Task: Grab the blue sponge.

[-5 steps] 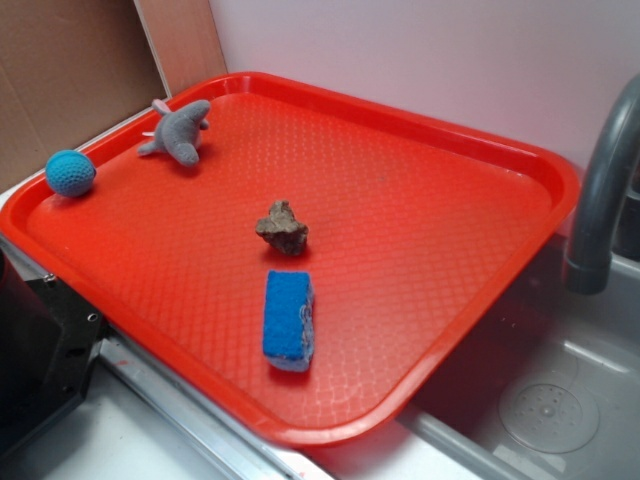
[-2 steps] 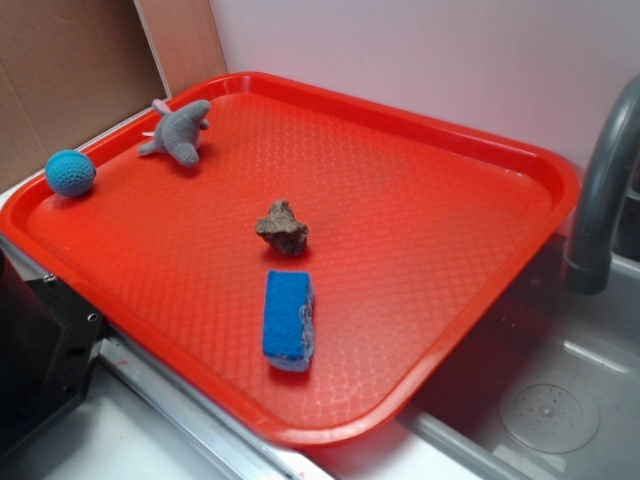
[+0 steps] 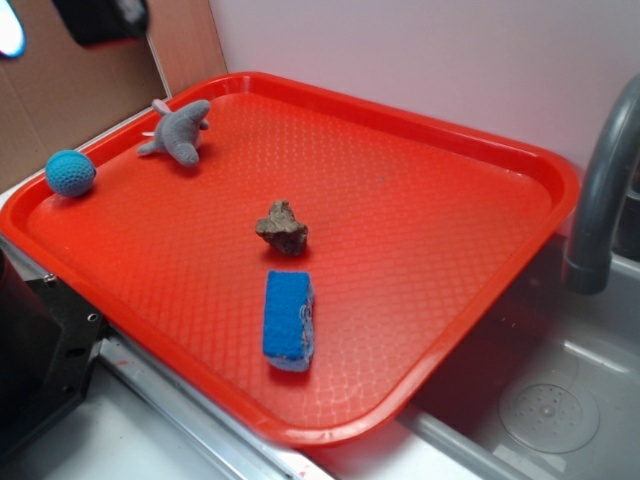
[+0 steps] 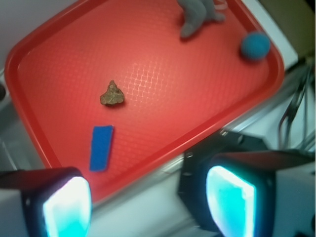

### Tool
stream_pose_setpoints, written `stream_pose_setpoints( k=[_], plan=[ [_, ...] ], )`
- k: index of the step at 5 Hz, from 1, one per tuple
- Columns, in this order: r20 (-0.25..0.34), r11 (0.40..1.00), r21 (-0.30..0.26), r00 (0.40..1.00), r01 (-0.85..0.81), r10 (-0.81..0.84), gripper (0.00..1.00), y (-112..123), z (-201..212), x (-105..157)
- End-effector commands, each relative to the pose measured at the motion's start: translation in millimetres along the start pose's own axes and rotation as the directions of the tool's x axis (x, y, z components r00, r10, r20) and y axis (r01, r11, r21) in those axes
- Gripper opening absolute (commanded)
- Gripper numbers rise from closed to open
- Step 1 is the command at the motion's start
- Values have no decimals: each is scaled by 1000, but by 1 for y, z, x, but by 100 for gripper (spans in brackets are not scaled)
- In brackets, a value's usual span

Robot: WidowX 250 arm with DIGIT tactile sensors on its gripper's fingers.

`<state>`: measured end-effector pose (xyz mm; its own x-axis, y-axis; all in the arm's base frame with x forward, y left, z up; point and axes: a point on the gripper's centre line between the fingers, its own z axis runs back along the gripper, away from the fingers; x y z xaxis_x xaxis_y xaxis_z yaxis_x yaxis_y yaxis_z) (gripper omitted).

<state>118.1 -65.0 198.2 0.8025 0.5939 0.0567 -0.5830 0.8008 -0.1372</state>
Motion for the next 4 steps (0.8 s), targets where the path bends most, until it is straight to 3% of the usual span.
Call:
stream_pose_setpoints(
  k=[1, 2, 4],
  plan=[
    [27, 987, -79, 990, -139, 142, 100, -27, -41, -4],
    [39, 986, -83, 988, -143, 147, 100, -39, -65, -5],
    [59, 993, -8, 991, -121, 121, 100, -62, -130, -11]
  ],
)
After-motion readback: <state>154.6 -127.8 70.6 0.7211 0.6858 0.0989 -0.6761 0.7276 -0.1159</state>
